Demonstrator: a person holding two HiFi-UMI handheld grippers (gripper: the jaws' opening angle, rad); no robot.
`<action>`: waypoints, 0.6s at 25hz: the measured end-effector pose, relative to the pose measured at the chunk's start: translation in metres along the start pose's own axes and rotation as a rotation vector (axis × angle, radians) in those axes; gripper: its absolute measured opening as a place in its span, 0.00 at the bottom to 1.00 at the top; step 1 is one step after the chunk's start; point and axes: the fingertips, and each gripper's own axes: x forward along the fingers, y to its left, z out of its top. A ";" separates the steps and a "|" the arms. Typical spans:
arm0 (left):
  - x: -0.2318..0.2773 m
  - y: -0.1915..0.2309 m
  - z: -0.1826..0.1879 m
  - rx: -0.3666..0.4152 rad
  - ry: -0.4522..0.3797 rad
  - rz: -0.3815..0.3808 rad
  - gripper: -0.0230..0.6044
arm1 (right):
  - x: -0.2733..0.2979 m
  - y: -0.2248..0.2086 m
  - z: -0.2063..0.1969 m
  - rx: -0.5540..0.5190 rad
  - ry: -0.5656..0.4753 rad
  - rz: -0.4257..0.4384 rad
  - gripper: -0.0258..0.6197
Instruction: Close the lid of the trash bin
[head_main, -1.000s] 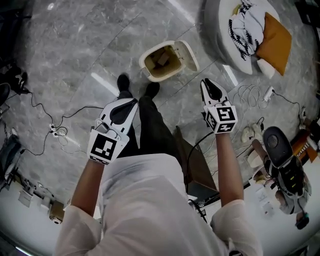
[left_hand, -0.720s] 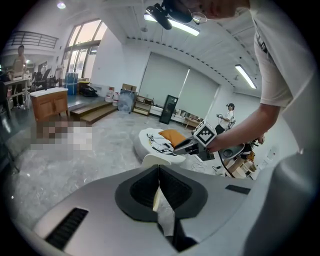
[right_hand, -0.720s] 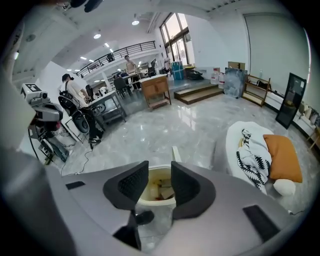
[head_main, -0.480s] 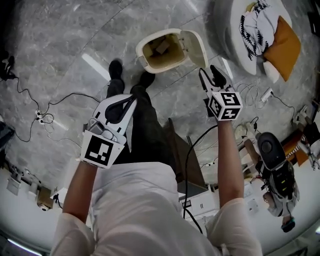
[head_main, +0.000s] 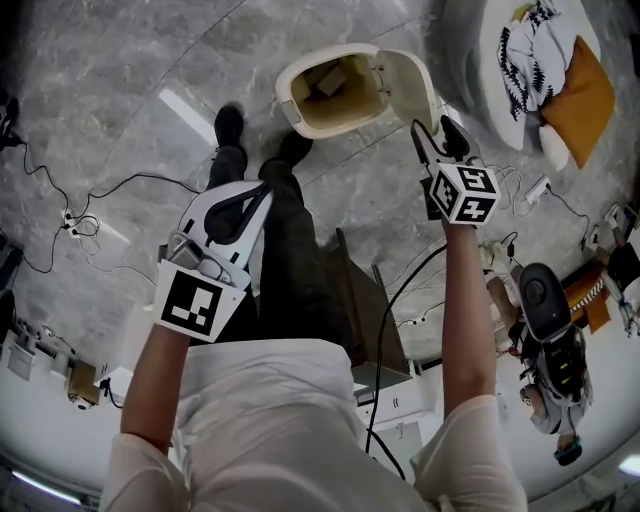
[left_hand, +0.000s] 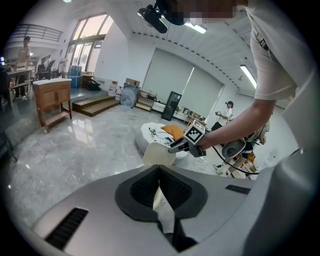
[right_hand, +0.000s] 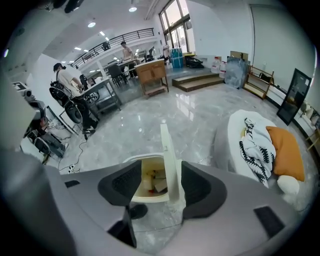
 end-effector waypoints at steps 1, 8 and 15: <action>0.000 0.001 -0.004 -0.003 0.003 -0.001 0.06 | 0.002 0.000 -0.003 0.004 0.004 -0.001 0.42; 0.007 0.012 -0.030 -0.041 0.007 0.006 0.06 | 0.007 0.012 -0.011 0.015 -0.015 -0.008 0.42; 0.007 0.015 -0.054 -0.059 0.015 -0.005 0.06 | 0.010 0.041 -0.019 -0.020 -0.013 0.004 0.42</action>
